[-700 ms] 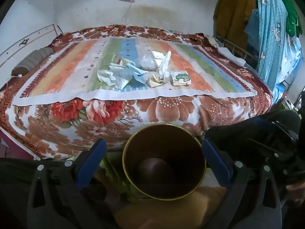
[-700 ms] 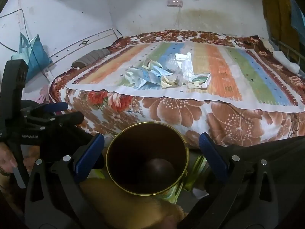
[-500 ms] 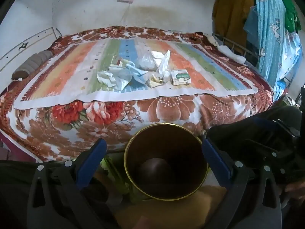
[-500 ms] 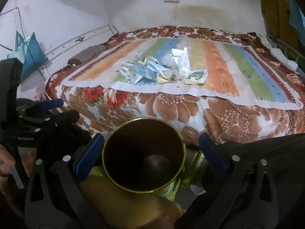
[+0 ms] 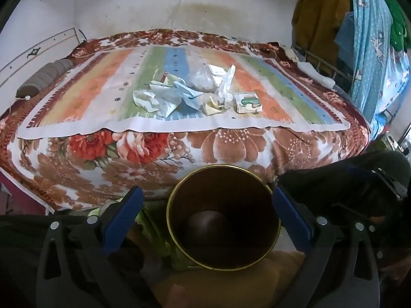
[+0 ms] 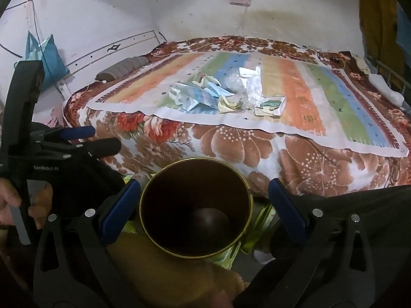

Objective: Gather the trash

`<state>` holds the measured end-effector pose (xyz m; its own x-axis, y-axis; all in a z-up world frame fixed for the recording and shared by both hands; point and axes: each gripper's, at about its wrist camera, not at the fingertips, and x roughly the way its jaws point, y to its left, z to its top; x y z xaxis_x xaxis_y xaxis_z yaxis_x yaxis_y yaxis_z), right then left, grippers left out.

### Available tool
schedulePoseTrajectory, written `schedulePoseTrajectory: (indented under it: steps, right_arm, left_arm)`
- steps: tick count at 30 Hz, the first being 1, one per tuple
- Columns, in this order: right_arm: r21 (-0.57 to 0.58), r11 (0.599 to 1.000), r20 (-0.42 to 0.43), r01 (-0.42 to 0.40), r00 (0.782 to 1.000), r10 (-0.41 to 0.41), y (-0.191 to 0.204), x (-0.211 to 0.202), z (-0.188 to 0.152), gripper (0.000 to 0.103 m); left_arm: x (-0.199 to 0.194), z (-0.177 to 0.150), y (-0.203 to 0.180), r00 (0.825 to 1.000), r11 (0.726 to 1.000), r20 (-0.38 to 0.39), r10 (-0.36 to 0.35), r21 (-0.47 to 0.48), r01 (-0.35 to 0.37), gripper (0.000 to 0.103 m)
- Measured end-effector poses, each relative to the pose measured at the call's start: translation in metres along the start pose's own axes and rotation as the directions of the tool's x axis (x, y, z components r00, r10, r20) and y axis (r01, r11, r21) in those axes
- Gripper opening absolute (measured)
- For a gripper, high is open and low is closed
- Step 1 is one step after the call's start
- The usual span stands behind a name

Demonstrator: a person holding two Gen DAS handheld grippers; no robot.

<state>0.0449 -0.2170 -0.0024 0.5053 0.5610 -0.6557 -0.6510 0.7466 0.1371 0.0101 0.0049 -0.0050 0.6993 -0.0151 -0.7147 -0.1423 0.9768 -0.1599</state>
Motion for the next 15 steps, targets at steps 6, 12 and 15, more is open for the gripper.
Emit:
schedulePoseTrajectory:
  steps: [6,12,15]
  right_arm:
    - [0.006,1.000,-0.015,0.005,1.000,-0.005,-0.0010,0.0042,-0.0009,0.094]
    - [0.030,1.000,-0.017,0.006,1.000,-0.005,-0.0041,0.0028,-0.0006,0.094]
    - [0.033,0.999,-0.016,0.004,1.000,-0.003,-0.0049,0.0023,-0.0004,0.094]
  left_arm:
    - [0.0010,-0.0019,0.0016,0.999,0.999,-0.005,-0.043,-0.026,0.043,0.097]
    - [-0.0007,-0.0016,0.0010,0.999,0.999,0.019,-0.031,-0.025,0.032,0.097]
    - [-0.0028,-0.0005,0.0021,0.999,0.999,0.032,-0.032,-0.024,0.033,0.097]
